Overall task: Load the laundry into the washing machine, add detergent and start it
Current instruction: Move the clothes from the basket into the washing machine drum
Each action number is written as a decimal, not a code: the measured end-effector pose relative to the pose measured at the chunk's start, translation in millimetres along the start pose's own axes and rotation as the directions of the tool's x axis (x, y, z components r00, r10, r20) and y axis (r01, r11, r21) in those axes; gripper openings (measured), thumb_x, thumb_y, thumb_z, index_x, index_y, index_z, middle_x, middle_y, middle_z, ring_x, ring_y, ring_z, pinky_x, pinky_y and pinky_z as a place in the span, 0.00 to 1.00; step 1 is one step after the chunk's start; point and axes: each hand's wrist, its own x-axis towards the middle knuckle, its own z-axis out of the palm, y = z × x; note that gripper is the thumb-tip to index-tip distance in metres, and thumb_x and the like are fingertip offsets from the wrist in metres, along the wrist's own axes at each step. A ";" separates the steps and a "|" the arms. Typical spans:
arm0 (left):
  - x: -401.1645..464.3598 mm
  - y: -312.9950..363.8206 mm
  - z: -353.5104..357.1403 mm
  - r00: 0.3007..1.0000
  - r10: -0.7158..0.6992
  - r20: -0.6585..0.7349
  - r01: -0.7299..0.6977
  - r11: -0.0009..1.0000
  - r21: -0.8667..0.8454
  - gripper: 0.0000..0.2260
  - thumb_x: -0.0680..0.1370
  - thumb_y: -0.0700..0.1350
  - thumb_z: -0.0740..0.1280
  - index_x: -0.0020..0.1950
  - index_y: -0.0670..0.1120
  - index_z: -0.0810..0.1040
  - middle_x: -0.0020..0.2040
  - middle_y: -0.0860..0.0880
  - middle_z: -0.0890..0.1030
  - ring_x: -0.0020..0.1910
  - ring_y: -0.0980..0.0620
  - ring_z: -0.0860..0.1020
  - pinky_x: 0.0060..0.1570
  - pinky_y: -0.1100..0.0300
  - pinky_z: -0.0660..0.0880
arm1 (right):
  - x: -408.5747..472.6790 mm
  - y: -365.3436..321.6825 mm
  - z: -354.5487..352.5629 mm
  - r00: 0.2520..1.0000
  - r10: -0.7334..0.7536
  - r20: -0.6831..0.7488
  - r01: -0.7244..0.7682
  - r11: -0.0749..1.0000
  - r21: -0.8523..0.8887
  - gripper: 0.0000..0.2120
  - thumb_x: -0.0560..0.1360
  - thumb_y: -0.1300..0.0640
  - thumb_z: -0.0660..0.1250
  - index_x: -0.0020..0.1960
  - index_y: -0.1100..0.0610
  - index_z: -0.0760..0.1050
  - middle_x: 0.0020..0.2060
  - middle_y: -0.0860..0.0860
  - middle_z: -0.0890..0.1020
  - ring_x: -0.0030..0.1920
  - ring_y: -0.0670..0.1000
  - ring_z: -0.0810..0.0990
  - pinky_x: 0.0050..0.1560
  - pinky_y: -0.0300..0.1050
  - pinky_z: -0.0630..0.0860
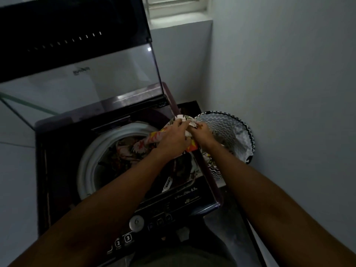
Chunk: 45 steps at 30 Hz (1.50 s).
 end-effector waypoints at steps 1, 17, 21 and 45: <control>2.6 1.7 0.8 1.000 -0.004 0.016 0.004 1.000 0.027 0.32 0.74 0.44 0.68 0.77 0.52 0.63 0.74 0.45 0.64 0.69 0.41 0.67 0.64 0.48 0.70 | 6.9 3.9 -1.6 0.999 -0.002 0.041 -0.001 0.999 0.052 0.52 0.49 0.22 0.73 0.66 0.48 0.70 0.56 0.53 0.83 0.51 0.54 0.83 0.52 0.57 0.81; 14.2 6.5 8.3 0.994 -0.105 0.031 0.104 0.994 0.022 0.35 0.74 0.51 0.72 0.78 0.50 0.61 0.77 0.49 0.61 0.71 0.39 0.62 0.68 0.47 0.65 | -76.5 -64.6 -12.5 0.995 -0.035 0.096 0.010 0.969 0.246 0.12 0.70 0.49 0.72 0.48 0.57 0.82 0.47 0.58 0.86 0.45 0.56 0.85 0.49 0.58 0.82; 10.4 3.5 8.4 0.993 -0.116 0.004 0.116 0.992 -0.057 0.38 0.73 0.48 0.73 0.79 0.50 0.58 0.77 0.48 0.62 0.73 0.40 0.61 0.72 0.46 0.63 | -75.3 -77.5 -2.0 0.983 -0.141 -0.122 0.142 0.990 0.003 0.14 0.65 0.47 0.70 0.42 0.57 0.78 0.38 0.54 0.82 0.42 0.56 0.81 0.44 0.55 0.78; -121.0 -115.2 -71.9 0.763 -0.225 -0.606 0.090 0.965 -0.246 0.39 0.64 0.38 0.78 0.73 0.45 0.67 0.67 0.44 0.69 0.62 0.55 0.71 0.60 0.75 0.66 | -174.8 -151.9 185.7 0.865 -0.445 0.231 0.382 0.884 0.270 0.05 0.71 0.67 0.69 0.46 0.62 0.79 0.37 0.54 0.81 0.39 0.50 0.80 0.41 0.44 0.78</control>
